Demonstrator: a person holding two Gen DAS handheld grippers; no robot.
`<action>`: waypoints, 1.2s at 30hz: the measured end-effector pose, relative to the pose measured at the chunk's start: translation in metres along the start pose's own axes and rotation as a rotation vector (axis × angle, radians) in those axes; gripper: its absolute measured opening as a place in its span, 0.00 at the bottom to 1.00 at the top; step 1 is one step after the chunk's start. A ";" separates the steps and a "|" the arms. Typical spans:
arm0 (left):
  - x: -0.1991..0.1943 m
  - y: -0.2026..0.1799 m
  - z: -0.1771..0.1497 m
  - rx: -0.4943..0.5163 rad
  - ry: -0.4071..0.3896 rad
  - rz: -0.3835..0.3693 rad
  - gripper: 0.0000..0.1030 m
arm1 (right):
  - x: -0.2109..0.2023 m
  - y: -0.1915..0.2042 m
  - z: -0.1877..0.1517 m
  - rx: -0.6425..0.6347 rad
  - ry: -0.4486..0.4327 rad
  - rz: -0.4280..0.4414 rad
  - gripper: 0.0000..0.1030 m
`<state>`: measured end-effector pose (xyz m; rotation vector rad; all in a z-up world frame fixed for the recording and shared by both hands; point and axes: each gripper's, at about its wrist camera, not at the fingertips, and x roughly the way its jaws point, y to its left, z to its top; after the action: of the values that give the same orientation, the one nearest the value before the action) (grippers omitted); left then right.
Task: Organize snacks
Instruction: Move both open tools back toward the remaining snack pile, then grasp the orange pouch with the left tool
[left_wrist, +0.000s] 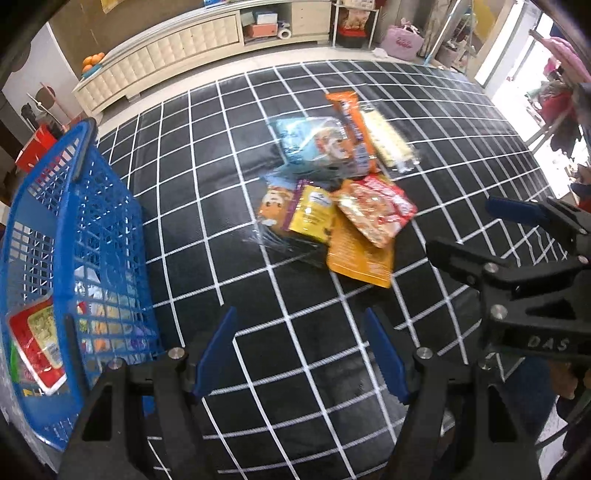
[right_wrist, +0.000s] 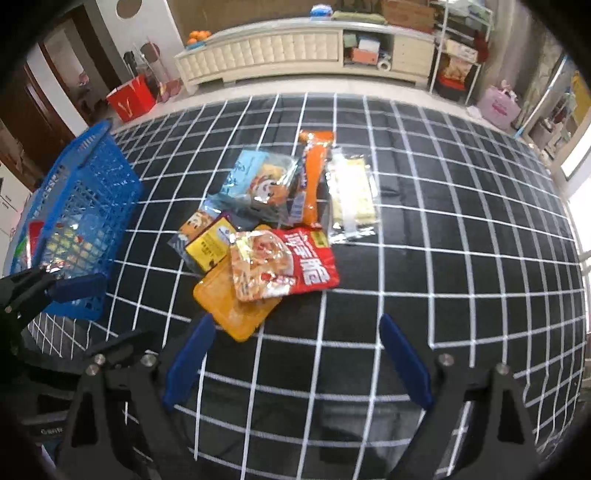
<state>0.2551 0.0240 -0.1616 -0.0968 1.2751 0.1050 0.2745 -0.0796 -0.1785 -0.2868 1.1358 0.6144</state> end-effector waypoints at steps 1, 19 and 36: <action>0.004 0.002 0.002 -0.001 0.004 -0.002 0.67 | 0.007 0.002 0.004 -0.010 0.008 -0.004 0.90; 0.042 0.024 0.013 -0.046 0.046 -0.007 0.67 | 0.051 0.022 0.017 -0.081 0.076 -0.002 0.43; 0.043 0.008 0.012 -0.001 0.036 -0.082 0.67 | 0.017 -0.032 -0.006 0.056 0.027 0.052 0.07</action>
<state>0.2774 0.0348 -0.1998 -0.1524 1.3052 0.0331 0.2935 -0.1028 -0.1992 -0.2189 1.1872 0.6253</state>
